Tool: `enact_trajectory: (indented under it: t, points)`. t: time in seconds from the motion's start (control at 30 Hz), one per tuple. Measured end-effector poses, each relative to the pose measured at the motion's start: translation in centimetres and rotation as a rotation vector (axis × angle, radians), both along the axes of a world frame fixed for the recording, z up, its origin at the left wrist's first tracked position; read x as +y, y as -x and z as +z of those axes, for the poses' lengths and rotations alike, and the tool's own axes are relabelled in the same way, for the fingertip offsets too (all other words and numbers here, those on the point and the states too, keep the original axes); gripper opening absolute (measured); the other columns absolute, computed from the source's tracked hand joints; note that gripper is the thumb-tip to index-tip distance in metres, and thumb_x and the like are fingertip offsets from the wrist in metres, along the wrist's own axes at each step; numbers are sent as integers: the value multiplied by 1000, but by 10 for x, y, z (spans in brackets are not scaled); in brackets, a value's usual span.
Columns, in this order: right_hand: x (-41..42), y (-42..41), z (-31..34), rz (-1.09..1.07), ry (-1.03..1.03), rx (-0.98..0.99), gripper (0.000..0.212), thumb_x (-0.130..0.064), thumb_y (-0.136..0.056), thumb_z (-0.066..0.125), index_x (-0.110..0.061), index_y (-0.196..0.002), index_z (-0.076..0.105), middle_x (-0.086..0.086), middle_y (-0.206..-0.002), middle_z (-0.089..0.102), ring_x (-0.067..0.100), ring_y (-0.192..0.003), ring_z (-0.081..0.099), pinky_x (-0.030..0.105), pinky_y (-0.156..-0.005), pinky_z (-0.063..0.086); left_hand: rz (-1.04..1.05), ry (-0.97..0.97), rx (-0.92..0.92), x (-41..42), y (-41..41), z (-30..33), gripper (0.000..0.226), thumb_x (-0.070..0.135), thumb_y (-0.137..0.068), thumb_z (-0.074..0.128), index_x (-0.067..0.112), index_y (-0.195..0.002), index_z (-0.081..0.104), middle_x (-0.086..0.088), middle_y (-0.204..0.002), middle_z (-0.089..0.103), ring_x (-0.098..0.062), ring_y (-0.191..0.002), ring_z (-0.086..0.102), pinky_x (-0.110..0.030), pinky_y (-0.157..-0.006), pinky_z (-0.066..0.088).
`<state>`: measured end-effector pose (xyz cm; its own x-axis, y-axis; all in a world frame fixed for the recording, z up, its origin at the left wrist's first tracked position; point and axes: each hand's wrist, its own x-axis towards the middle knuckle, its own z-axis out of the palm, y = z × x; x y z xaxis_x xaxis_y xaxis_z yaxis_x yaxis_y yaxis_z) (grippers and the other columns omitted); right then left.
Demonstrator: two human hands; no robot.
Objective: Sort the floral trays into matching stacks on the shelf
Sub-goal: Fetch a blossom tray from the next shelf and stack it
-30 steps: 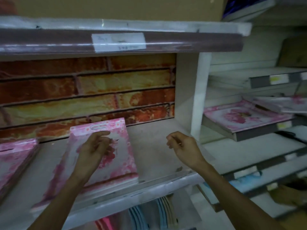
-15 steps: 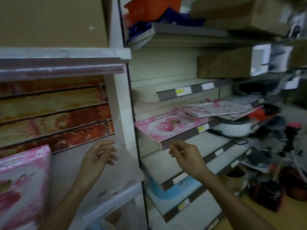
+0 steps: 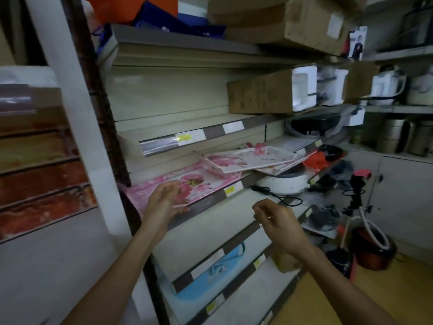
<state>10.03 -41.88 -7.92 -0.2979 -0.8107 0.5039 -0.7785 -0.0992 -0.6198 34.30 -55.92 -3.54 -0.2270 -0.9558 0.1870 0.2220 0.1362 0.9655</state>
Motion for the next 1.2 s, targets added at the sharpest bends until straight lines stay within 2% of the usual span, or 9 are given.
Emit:
enact_trajectory:
  t: [0.13, 0.27, 0.37, 0.53, 0.67, 0.87, 0.93, 1.1, 1.2]
  points:
    - [-12, 29, -5, -30, 6, 23, 13, -23, -98, 53, -20, -98, 66, -10, -79, 71, 8, -70, 67, 29, -70, 55, -40, -119, 43, -30, 50, 2, 13, 20, -98, 55, 11, -106, 58, -13, -96, 68, -31, -80, 69, -48, -78, 58]
    - [-36, 53, -10, -33, -7, 46, 13, -23, -98, 53, -20, -97, 65, -8, -81, 72, 11, -72, 68, 33, -70, 55, -109, -230, 49, -70, 95, 4, 38, 29, -99, 52, 10, -131, 48, -21, -123, 59, -44, -106, 64, -50, -81, 58]
    - [-58, 71, -13, -48, -4, 68, 13, -23, -98, 54, -19, -97, 66, -7, -80, 72, 11, -70, 68, 34, -69, 55, -128, -277, 33, -95, 127, 9, 22, 29, -100, 49, 11, -110, 56, -16, -98, 69, -39, -92, 66, -52, -88, 53]
    - [-98, 95, -9, -50, -29, 95, 14, -22, -98, 54, -18, -97, 67, -7, -80, 72, 10, -70, 67, 30, -68, 54, -167, -390, 39, -144, 170, 14, 41, 40, -95, 57, 10, -123, 56, -23, -111, 68, -42, -91, 70, -58, -71, 58]
    - [-131, 112, -9, -46, -57, 104, 15, -22, -98, 52, -15, -96, 66, -4, -80, 72, 13, -72, 67, 33, -68, 54, -167, -464, 81, -175, 190, 5, 43, 26, -92, 65, 10, -129, 50, -20, -111, 68, -40, -93, 68, -68, -68, 54]
    - [-176, 124, -15, -53, -113, 23, 17, -20, -97, 50, -14, -91, 65, -3, -81, 72, 13, -73, 68, 39, -71, 56, -71, -387, 63, -196, 207, -2, 25, 4, -94, 51, 10, -117, 43, -15, -91, 61, -32, -76, 65, -58, -58, 57]
    - [-190, 122, -10, -60, -124, -129, 22, -23, -98, 50, -10, -91, 66, 2, -81, 73, 18, -74, 69, 41, -74, 59, -57, -369, 63, -198, 208, -2, 19, 1, -92, 47, 9, -108, 44, -17, -88, 59, -32, -76, 64, -59, -66, 56]
    - [-213, 119, 12, 52, -12, -1015, 42, -37, -102, 45, -2, -93, 67, 13, -79, 72, 29, -77, 70, 49, -83, 59, -53, -366, 126, -192, 200, -2, 11, -2, -92, 48, 9, -93, 48, -15, -85, 62, -32, -76, 65, -55, -60, 58]
    - [-224, 130, 27, 184, 88, -1379, 47, -39, -104, 34, -2, -115, 61, 21, -106, 73, 35, -99, 71, 49, -88, 57, -90, -373, 186, -179, 192, 4, 12, -3, -93, 48, 8, -92, 52, -15, -87, 63, -29, -77, 64, -55, -62, 57]
